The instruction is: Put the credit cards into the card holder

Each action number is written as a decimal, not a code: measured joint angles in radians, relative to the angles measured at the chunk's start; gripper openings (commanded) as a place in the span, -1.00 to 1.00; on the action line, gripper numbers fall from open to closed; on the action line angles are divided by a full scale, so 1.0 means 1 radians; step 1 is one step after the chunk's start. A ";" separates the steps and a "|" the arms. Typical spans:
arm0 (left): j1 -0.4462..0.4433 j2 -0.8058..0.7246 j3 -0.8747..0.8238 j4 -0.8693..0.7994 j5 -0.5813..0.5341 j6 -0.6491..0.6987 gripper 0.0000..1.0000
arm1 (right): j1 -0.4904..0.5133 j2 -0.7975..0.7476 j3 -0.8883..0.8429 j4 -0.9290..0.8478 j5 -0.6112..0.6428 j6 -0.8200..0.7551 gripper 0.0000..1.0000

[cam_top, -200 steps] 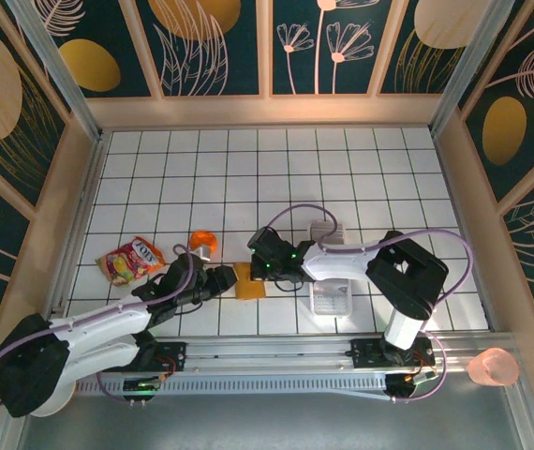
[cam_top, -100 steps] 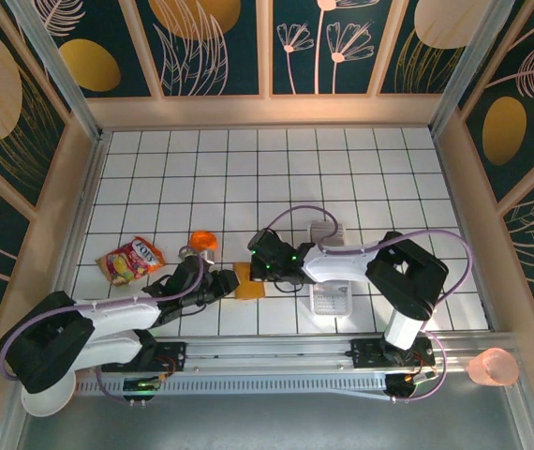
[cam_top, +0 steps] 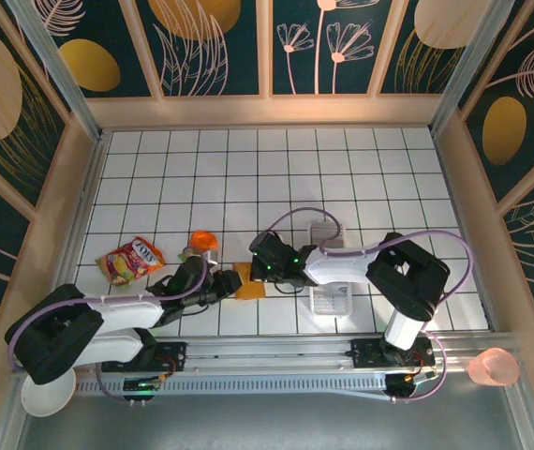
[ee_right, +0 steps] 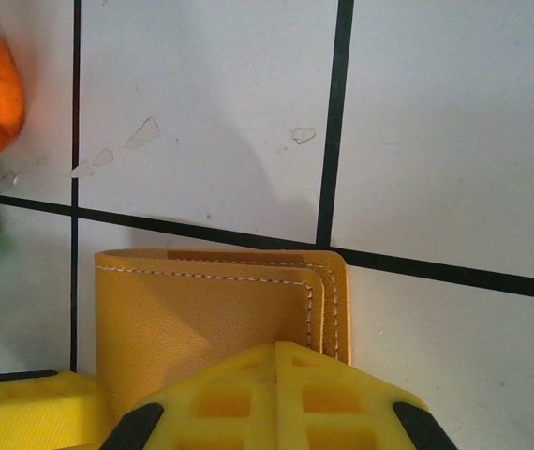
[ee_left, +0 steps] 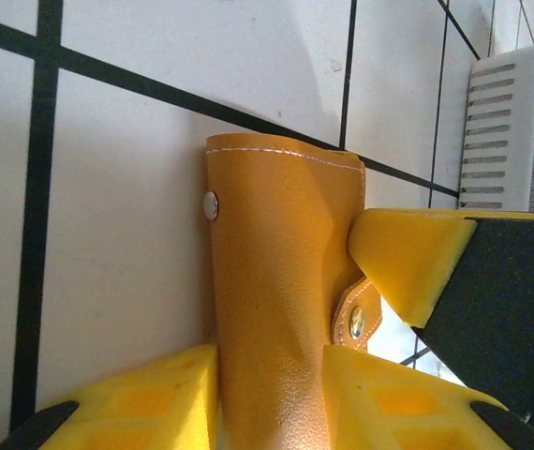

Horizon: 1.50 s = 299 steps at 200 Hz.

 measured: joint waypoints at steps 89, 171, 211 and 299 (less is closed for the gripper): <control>-0.003 -0.040 0.000 0.071 0.019 -0.050 -0.72 | 0.005 -0.058 -0.094 0.106 0.008 0.052 -1.00; -0.005 -0.075 0.015 0.032 0.029 -0.027 -1.00 | 0.031 -0.140 -0.126 0.111 0.015 0.069 -0.66; -0.006 -0.262 0.129 -0.222 -0.118 0.116 -1.00 | 0.053 -0.363 -0.158 0.066 0.127 0.035 0.16; -0.006 -0.426 0.295 -0.368 -0.290 0.420 -1.00 | 0.036 -0.696 -0.179 0.093 0.262 -0.302 0.04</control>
